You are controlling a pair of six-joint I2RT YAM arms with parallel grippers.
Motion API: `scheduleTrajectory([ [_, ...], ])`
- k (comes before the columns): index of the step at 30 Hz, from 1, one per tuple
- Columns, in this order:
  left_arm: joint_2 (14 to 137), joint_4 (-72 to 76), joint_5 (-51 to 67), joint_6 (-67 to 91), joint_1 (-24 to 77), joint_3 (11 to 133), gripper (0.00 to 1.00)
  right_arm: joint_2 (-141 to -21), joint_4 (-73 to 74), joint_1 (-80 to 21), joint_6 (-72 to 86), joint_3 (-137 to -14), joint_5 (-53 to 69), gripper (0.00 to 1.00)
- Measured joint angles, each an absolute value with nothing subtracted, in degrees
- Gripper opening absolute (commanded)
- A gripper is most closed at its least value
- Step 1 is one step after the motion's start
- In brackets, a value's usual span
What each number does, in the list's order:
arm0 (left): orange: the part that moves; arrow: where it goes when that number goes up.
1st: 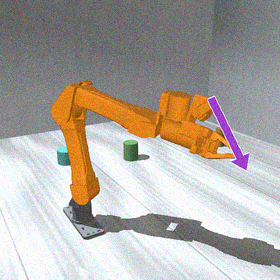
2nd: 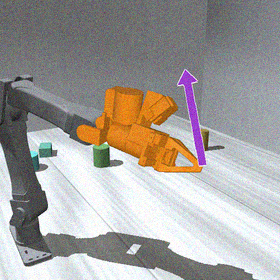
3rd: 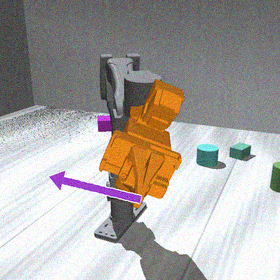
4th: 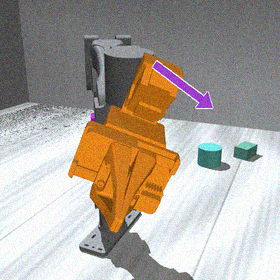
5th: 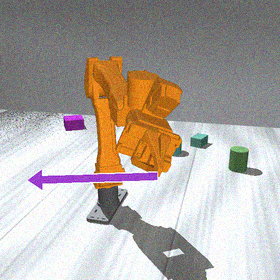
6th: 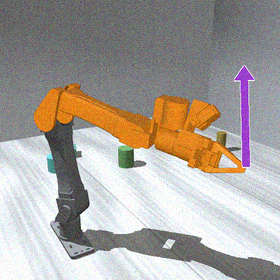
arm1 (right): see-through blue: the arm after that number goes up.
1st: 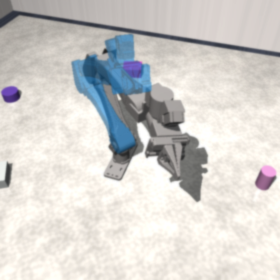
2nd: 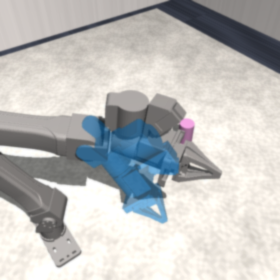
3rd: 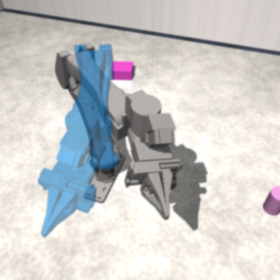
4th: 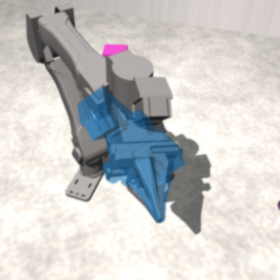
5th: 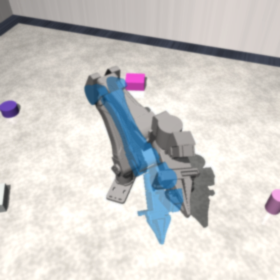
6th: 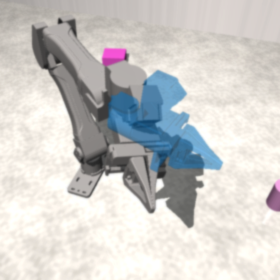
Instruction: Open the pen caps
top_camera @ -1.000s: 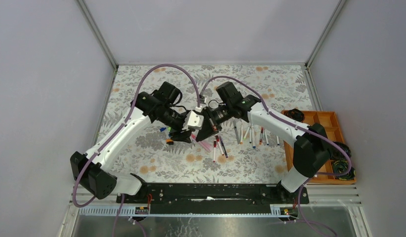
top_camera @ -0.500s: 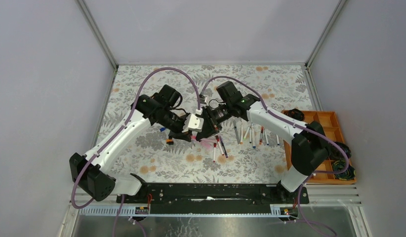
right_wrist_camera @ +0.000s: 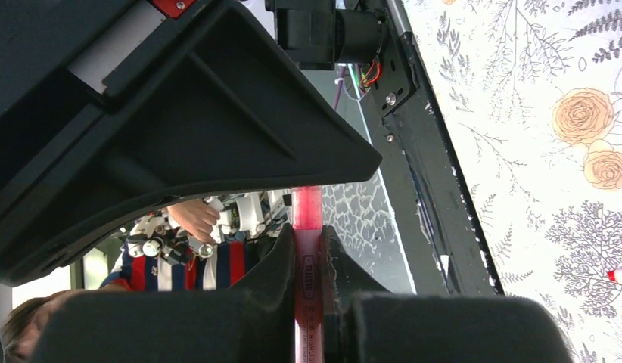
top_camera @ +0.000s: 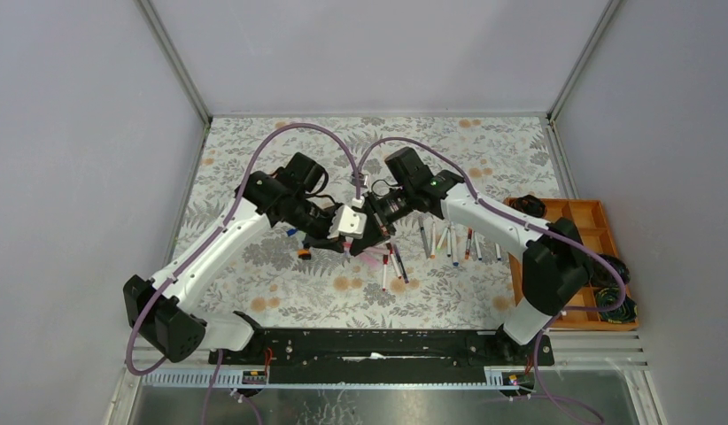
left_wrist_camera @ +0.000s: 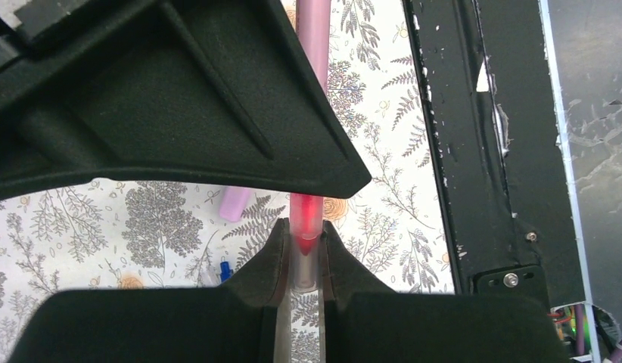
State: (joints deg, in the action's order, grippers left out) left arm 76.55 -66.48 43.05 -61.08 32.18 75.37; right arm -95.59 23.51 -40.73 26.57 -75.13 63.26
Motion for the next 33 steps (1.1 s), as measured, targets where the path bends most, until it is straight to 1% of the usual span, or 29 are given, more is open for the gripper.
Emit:
scheduleTrajectory([
  [3,76.53,-66.24,41.95,-62.52,32.53,75.33,0.0,-94.5,23.77,-40.73,25.47,-74.48,61.89,0.0],
  [7,76.34,-64.86,41.06,-65.95,33.12,74.61,0.0,-91.0,23.09,-40.97,23.99,-71.9,57.12,0.0],
  [10,76.29,-63.83,41.04,-69.3,32.42,73.93,0.0,-88.97,20.62,-41.1,23.68,-69.76,53.95,0.0],
  [11,76.31,-64.29,39.38,-70.39,31.77,73.82,0.0,-88.09,20.67,-41.12,23.16,-68.9,53.1,0.0],
  [16,76.6,-67.07,29.5,-74.89,19.4,73.25,0.0,-83.42,29.61,-39.53,22.87,-62.22,52.07,0.0],
  [21,76.64,-65.91,27.83,-75.83,18.22,69.65,0.0,-83.29,32.93,-38.5,22.65,-62.04,48.03,0.0],
  [27,78.63,-55.77,28.05,-68.62,18.26,60.99,0.01,-83.31,34.98,-35.51,23.9,-63.61,28.6,0.0],
  [30,81.93,-48.31,28.01,-63.18,18.26,57.76,0.04,-83.35,33.63,-33.91,25.76,-63.07,16.29,0.0],
  [33,84.62,-41.65,27.68,-58.65,18.26,54.7,0.07,-84.16,30.96,-33.23,26.79,-61.91,7.2,0.0],
])
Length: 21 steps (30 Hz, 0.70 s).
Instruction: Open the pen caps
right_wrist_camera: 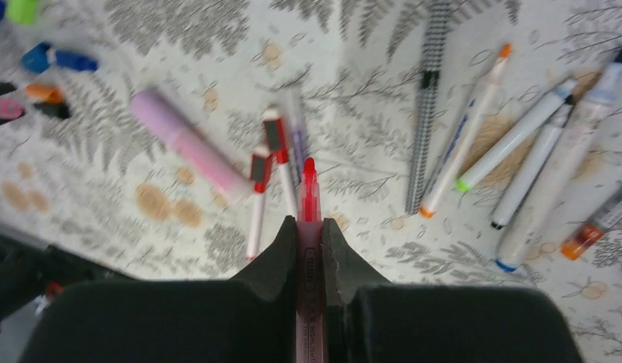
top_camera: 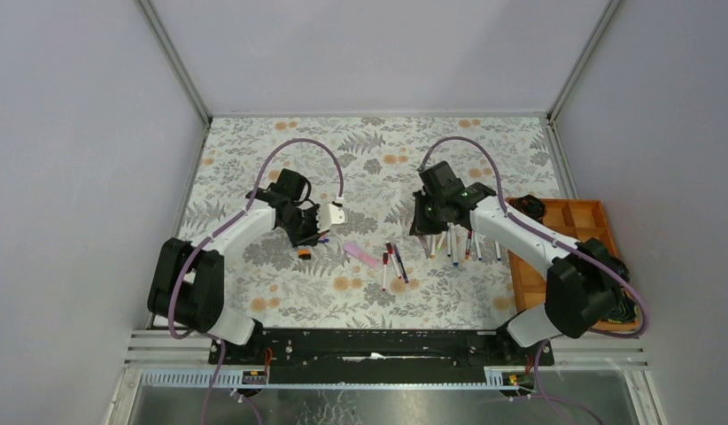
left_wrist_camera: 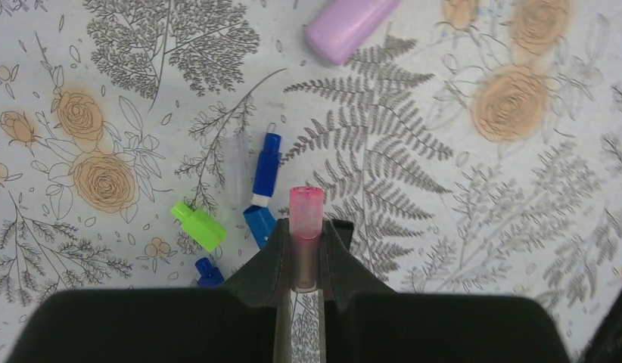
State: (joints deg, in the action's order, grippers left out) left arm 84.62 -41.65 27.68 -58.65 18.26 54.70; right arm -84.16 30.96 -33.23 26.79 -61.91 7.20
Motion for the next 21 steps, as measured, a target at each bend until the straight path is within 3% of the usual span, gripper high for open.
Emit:
scheduleTrajectory([
  [10,89.03,-32.1,23.79,-51.7,18.26,53.21,0.28,-93.43,24.95,-33.21,27.11,-61.63,-7.01,0.0],
  [16,89.93,-31.64,22.52,-50.11,18.26,53.21,0.47,-96.62,22.98,-33.21,27.11,-61.63,-12.95,0.0],
  [21,89.8,-31.83,22.46,-49.56,18.26,53.32,0.57,-97.95,22.11,-33.21,27.11,-61.63,-15.9,0.02],
])
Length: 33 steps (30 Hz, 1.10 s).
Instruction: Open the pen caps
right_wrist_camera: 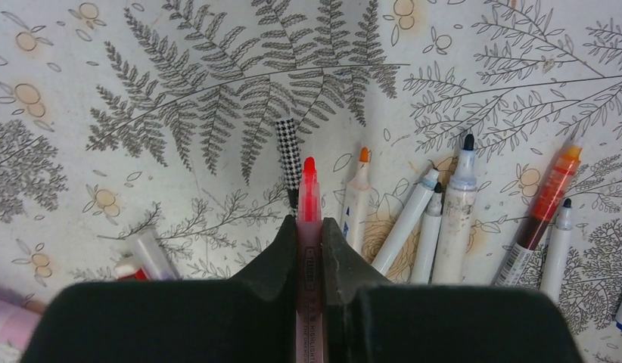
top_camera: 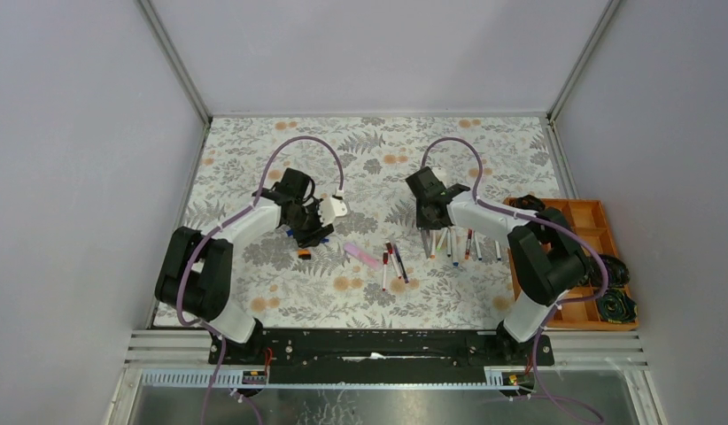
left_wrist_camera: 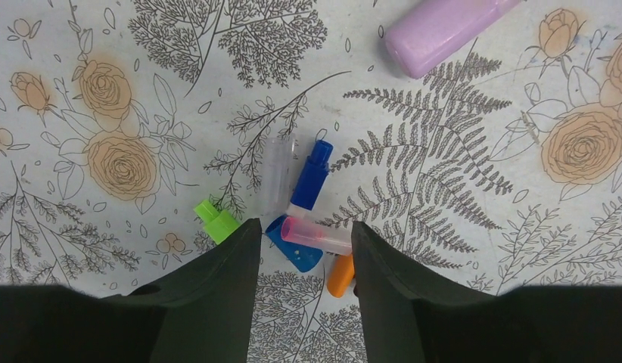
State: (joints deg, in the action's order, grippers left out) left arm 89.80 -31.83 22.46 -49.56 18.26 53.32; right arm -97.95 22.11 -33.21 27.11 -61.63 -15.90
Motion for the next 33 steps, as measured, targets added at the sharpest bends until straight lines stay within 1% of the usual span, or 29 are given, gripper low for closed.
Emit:
scheduleTrajectory([
  [3,89.47,-33.26,22.85,-49.1,18.26,54.43,0.61,-98.85,21.58,-33.21,27.05,-61.6,-17.15,0.06],
  [4,89.25,-33.89,23.2,-48.86,18.26,55.09,0.68,-99.15,21.39,-33.17,27.03,-61.56,-17.45,0.11],
  [6,88.44,-35.35,24.18,-48.25,18.26,56.86,0.75,-99.63,20.99,-33.01,27.03,-61.34,-17.65,0.19],
  [8,87.05,-37.23,25.47,-47.2,18.22,59.44,0.79,-100.09,20.6,-32.91,26.98,-60.97,-17.98,0.24],
  [12,83.42,-40.58,27.83,-44.62,17.87,65.82,0.82,-100.92,20.25,-32.67,26.81,-60.58,-18.17,0.29],
  [17,79.31,-43.29,30.65,-42.52,17.1,71.96,0.89,-101.01,20.25,-32.58,26.83,-60.42,-18.61,0.3],
  [25,76.14,-46.78,32.05,-40.66,16.86,74.32,0.95,-98.72,21.63,-33.17,26.83,-60.14,-20.69,0.3],
  [27,75.77,-47.46,31.88,-40.27,16.86,74.65,0.98,-96.64,22.52,-34.65,26.81,-60.27,-22.04,0.3],
  [31,74.46,-47.68,31.62,-39.24,16.82,75.18,0.98,-93.45,23.18,-40.14,26.81,-61.08,-22.26,0.3],
  [33,73.32,-47.7,31.62,-38.79,16.82,75.18,0.98,-92.27,22.81,-43.27,26.83,-61.08,-20.43,0.3],
])
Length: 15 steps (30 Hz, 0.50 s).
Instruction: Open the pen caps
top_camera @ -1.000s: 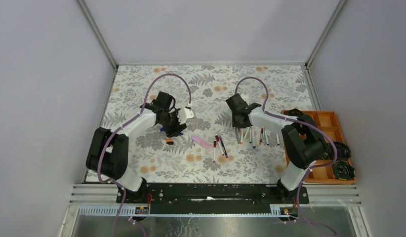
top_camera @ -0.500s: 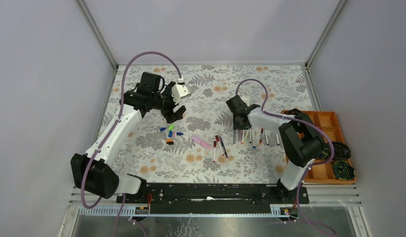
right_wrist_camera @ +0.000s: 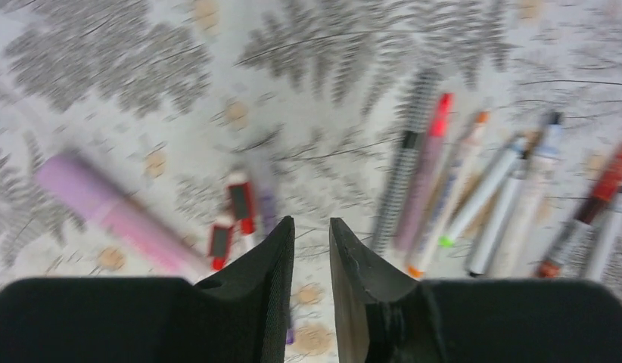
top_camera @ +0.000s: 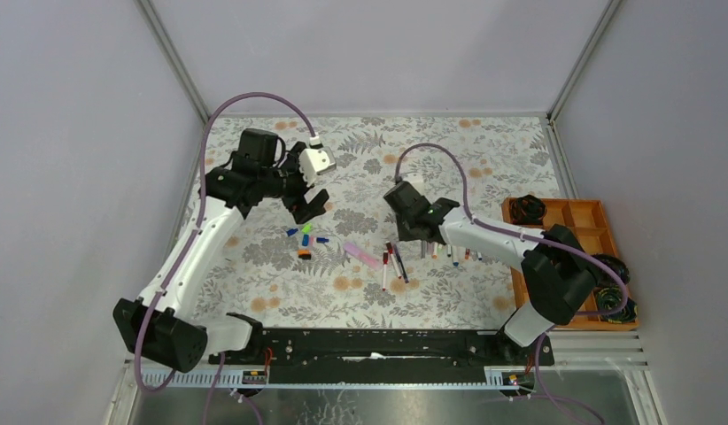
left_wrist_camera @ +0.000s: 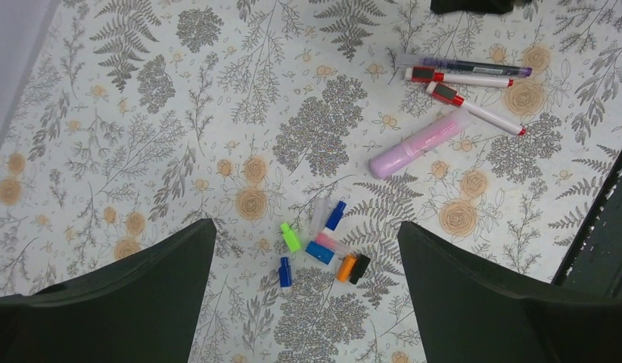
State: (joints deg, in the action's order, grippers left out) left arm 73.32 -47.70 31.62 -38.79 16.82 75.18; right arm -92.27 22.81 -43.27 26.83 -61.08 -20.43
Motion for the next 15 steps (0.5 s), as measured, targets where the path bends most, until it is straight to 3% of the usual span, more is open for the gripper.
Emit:
scheduleTrajectory([
  [15,69.97,-48.45,31.03,-37.08,16.8,75.18,0.98,-91.98,18.39,-47.86,27.46,-53.65,-11.66,0.29],
])
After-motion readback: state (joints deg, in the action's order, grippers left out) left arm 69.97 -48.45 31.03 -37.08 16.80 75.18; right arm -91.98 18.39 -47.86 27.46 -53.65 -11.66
